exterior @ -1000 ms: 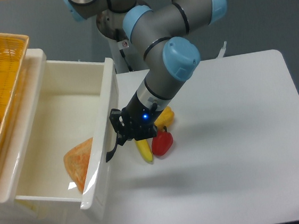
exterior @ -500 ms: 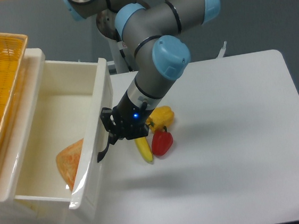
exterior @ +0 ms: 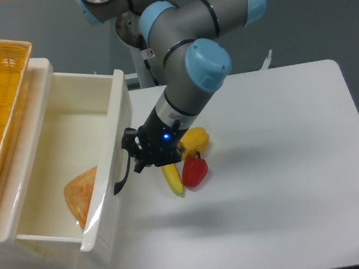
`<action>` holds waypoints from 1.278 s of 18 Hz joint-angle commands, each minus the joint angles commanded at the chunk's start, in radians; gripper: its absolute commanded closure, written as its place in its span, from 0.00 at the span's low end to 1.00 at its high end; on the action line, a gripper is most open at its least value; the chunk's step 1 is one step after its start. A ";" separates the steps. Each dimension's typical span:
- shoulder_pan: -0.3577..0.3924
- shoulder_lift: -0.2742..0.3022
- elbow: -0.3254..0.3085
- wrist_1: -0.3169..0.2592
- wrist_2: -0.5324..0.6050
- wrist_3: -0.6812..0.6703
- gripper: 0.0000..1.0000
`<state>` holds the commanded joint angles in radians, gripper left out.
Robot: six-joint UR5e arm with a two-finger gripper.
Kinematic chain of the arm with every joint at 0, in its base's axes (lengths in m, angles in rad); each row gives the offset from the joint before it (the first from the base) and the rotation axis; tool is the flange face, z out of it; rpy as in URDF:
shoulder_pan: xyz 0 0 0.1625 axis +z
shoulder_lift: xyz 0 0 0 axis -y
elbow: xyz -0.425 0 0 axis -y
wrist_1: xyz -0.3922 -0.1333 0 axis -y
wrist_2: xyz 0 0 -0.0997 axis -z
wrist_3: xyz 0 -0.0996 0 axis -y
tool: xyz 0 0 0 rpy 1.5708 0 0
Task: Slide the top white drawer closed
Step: 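Push the drawer front toward the cabinet with the gripper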
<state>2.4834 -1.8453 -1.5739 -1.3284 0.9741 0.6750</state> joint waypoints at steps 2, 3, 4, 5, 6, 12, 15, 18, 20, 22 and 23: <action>0.012 -0.003 -0.002 0.000 -0.002 0.000 0.90; 0.011 -0.006 -0.002 0.000 0.000 0.000 0.90; 0.009 -0.011 -0.003 0.000 -0.002 0.000 0.90; 0.005 -0.014 -0.003 0.000 -0.002 0.000 0.90; 0.000 -0.024 -0.003 0.000 -0.002 0.000 0.90; -0.034 -0.032 -0.031 -0.006 -0.008 -0.003 0.90; -0.043 -0.029 -0.032 -0.018 -0.011 -0.003 0.90; -0.046 -0.026 -0.034 -0.031 -0.018 -0.003 0.90; -0.050 -0.023 -0.034 -0.031 -0.020 -0.003 0.90; -0.054 -0.020 -0.034 -0.035 -0.020 -0.003 0.90; -0.060 -0.020 -0.034 -0.037 -0.020 -0.003 0.90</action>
<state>2.4238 -1.8653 -1.6076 -1.3652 0.9541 0.6719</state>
